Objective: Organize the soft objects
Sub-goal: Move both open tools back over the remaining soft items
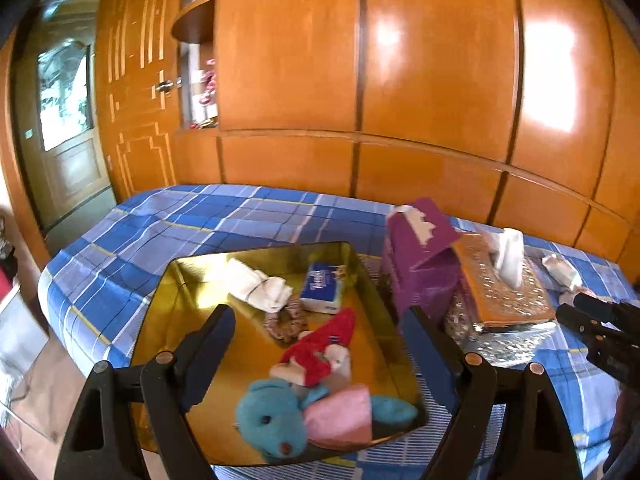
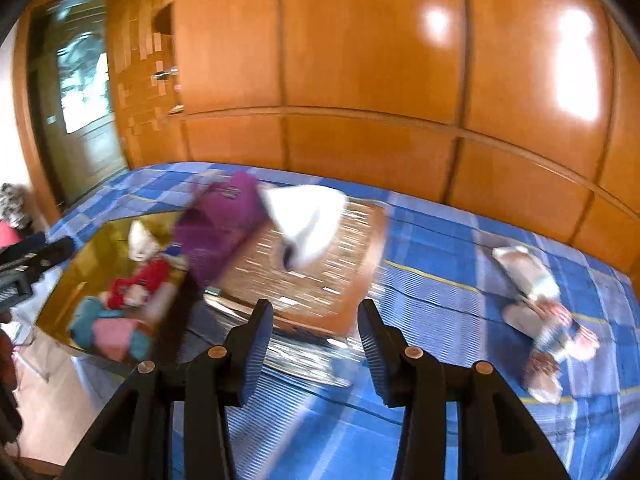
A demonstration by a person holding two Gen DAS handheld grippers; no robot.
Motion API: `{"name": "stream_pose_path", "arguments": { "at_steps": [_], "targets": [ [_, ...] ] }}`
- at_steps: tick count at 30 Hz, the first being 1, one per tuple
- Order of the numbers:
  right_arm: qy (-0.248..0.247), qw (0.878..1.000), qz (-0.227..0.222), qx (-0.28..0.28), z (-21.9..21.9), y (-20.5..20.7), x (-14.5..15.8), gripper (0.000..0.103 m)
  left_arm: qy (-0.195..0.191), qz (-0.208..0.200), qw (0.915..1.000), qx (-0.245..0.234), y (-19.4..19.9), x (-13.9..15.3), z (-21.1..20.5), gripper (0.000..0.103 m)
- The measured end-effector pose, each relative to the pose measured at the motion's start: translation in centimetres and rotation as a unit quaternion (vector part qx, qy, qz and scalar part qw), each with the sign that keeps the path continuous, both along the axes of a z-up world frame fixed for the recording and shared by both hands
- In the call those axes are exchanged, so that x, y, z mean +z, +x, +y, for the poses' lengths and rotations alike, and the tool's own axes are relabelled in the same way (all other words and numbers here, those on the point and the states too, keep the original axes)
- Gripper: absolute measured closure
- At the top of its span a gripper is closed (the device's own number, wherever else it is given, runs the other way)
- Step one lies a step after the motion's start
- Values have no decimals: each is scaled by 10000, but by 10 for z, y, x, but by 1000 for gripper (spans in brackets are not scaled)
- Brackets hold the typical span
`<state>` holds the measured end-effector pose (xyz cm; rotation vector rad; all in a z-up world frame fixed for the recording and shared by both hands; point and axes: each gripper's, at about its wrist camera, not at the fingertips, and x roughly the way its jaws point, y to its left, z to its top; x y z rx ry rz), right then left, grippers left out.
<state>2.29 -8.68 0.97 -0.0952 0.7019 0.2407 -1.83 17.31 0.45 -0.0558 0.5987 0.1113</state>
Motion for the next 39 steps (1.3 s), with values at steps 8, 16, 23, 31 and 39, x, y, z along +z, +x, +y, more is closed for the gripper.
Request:
{"name": "stream_pose_path", "arguments": {
  "at_steps": [8, 16, 23, 31, 39],
  "targets": [
    [-108, 9957, 266, -880, -75, -10, -19, 59, 222, -127, 9978, -612, 2, 15, -42, 17],
    [-156, 9864, 563, -1536, -123, -23, -35, 59, 462, -147, 9901, -1315, 11, 23, -92, 17],
    [-268, 9776, 849, -1905, -155, -38, -50, 59, 666, -216, 9795, -1887, 17, 30, -135, 17],
    [-141, 9649, 1178, -2344, -188, -56, -75, 59, 821, -166, 9667, -2417, 24, 29, -183, 16],
    [-37, 9550, 1487, -2567, -206, -55, -98, 59, 967, -79, 9579, -2703, 33, 25, -221, 15]
  ]
}}
